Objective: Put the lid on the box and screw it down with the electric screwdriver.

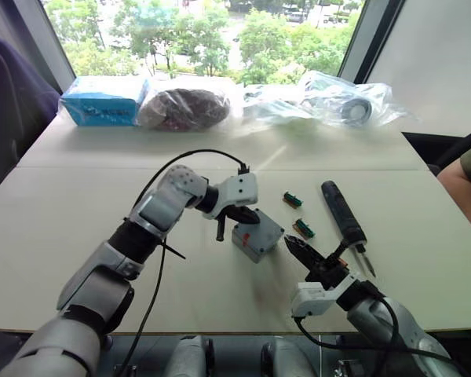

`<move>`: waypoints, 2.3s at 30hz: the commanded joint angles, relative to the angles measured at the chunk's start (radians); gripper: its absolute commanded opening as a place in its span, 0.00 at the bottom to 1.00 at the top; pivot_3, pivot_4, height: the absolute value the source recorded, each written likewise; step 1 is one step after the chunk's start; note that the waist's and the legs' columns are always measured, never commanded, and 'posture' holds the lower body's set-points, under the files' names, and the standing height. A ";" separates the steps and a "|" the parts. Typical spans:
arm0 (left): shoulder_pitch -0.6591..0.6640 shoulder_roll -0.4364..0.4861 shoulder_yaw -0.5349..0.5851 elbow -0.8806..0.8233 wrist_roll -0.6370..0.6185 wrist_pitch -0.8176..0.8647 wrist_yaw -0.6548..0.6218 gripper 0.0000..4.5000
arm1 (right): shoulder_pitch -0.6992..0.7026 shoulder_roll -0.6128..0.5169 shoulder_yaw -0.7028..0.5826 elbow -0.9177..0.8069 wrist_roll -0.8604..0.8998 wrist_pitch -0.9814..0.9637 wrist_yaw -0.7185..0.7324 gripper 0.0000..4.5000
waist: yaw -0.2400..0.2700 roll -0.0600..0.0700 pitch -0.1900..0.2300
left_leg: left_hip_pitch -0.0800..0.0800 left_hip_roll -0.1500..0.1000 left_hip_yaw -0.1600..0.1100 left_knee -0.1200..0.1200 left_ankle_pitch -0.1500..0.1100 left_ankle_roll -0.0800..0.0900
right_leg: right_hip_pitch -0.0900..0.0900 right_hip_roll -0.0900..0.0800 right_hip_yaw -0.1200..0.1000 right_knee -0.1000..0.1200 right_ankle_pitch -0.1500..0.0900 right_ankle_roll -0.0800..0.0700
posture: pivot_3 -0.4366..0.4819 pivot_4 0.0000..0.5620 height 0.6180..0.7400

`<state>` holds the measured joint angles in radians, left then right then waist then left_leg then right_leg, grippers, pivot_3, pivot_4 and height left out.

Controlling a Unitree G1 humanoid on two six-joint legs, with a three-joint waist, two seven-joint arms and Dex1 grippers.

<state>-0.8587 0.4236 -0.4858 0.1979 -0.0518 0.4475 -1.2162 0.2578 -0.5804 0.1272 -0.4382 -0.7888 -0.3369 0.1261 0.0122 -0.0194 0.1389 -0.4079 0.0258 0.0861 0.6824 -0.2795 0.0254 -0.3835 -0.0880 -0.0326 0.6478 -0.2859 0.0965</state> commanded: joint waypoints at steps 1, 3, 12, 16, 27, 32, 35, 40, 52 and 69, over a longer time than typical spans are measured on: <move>0.021 0.004 0.030 0.045 -0.008 0.038 0.009 0.00 | 0.004 0.024 -0.035 -0.062 0.143 0.001 0.034 0.01 | 0.000 0.000 0.000 | 0.000 0.000 0.000 0.000 0.000 0.000 | 0.000 0.000 0.000 0.000 0.000 0.000 | 0.48 0.27 1.00; 0.020 -0.007 0.088 0.010 -0.073 0.050 -0.011 0.00 | 0.010 0.037 -0.037 -0.076 0.228 0.015 0.072 0.01 | -0.001 0.001 0.001 | 0.000 0.000 0.000 0.000 0.000 0.000 | -0.001 0.000 0.000 0.000 0.000 0.000 | 0.48 0.27 1.00; -0.041 0.006 0.289 -0.054 -0.276 0.290 -0.001 0.00 | 0.011 0.110 -0.018 -0.218 0.742 0.414 0.356 0.01 | 0.000 0.003 0.005 | -0.006 0.001 0.000 -0.001 0.000 0.000 | -0.007 0.000 0.000 0.000 0.001 0.002 | 0.48 0.27 1.00; -0.043 0.008 0.317 -0.022 -0.282 0.316 0.047 0.00 | 0.012 0.106 -0.026 -0.249 0.822 0.529 0.403 0.01 | 0.001 0.003 0.005 | -0.006 0.000 0.000 -0.001 0.000 0.001 | -0.007 0.000 0.000 0.000 0.001 0.001 | 0.48 0.27 1.00; 0.027 0.049 0.211 0.059 -0.186 0.200 0.027 0.00 | -0.003 0.091 -0.007 -0.297 0.933 0.734 0.439 0.01 | 0.002 0.003 0.006 | -0.008 0.000 0.000 -0.001 0.000 0.001 | -0.009 -0.001 0.000 0.000 0.000 0.000 | 0.48 0.27 1.00; 0.051 0.044 0.179 0.046 -0.176 0.183 0.012 0.00 | -0.033 0.102 -0.012 -0.299 0.942 0.771 0.419 0.01 | 0.000 0.003 0.006 | -0.010 0.000 0.000 -0.001 0.000 0.001 | -0.011 -0.001 0.000 0.000 0.000 0.000 | 0.48 0.27 1.00; 0.052 0.039 0.172 0.043 -0.167 0.176 0.020 0.00 | -0.038 0.106 -0.014 -0.298 0.950 0.777 0.412 0.01 | 0.001 0.003 0.006 | -0.011 0.000 0.000 -0.001 0.000 0.001 | -0.012 -0.001 0.000 0.000 0.001 0.000 | 0.48 0.27 1.00; 0.056 0.034 0.173 0.031 -0.176 0.188 0.021 0.00 | -0.053 0.108 -0.012 -0.284 0.950 0.781 0.403 0.01 | 0.001 0.003 0.006 | -0.012 0.000 0.000 -0.001 0.000 0.001 | -0.013 -0.001 0.000 0.000 0.001 0.002 | 0.48 0.27 1.00; 0.072 0.036 0.172 -0.016 -0.191 0.227 0.016 0.00 | -0.096 0.120 0.010 -0.248 0.939 0.782 0.381 0.01 | 0.000 0.003 0.006 | -0.013 0.000 0.000 -0.001 0.000 0.001 | -0.013 -0.001 0.000 0.000 0.002 0.002 | 0.48 0.27 1.00; 0.057 0.033 0.182 0.024 -0.182 0.208 0.041 0.00 | -0.029 0.116 -0.030 -0.297 1.015 0.791 0.391 0.01 | 0.000 0.003 0.006 | -0.013 0.000 0.000 -0.001 0.000 0.001 | -0.013 -0.001 -0.001 0.000 0.002 0.002 | 0.48 0.27 1.00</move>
<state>-0.7821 0.4543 -0.3251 0.2328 -0.2273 0.6690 -1.1755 0.2243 -0.4551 0.0941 -0.7110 0.2141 0.4662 0.5124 0.0124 -0.0160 0.1447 -0.4208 0.0256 0.0859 0.6818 -0.2799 0.0262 -0.3968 -0.0885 -0.0331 0.6480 -0.2843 0.0987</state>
